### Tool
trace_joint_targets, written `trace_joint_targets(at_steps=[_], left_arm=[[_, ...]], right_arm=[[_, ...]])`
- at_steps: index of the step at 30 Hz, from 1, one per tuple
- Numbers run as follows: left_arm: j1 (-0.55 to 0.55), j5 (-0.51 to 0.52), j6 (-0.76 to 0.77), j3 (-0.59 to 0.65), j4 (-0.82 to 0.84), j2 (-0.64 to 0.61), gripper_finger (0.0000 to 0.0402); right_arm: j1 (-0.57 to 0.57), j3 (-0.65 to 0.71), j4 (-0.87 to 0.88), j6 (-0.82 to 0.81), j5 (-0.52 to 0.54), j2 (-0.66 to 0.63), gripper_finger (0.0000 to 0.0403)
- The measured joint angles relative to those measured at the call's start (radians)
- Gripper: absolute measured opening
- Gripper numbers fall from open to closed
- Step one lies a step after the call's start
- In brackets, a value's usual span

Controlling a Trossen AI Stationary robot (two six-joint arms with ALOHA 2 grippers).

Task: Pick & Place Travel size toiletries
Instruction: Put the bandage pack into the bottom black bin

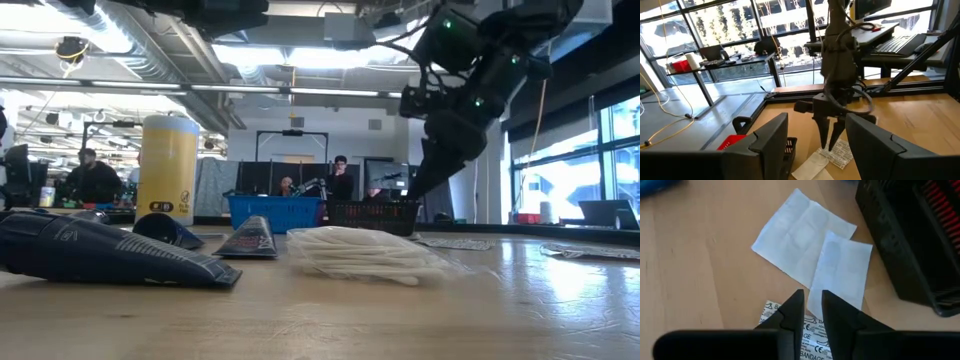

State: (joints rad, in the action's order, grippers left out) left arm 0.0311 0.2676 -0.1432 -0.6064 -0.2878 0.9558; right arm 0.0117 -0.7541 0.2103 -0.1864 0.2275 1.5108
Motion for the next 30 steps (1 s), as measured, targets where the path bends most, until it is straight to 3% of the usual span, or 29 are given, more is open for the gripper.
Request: trace_joint_targets(at_steps=[9,18,30], left_arm=[[0.0,0.0,0.0,0.0,0.0,0.0,0.0196],[0.0,0.0,0.0,0.0,0.0,0.0,0.0196],[0.0,0.0,0.0,0.0,0.0,0.0,0.0196]], right_arm=[[-0.006,-0.006,0.033,-0.015,-0.04,0.01,0.0123],[0.007,-0.006,0.028,-0.018,-0.059,0.115,0.0174],[0.068,-0.005,-0.025,0.017,-0.076,0.134,0.0181]])
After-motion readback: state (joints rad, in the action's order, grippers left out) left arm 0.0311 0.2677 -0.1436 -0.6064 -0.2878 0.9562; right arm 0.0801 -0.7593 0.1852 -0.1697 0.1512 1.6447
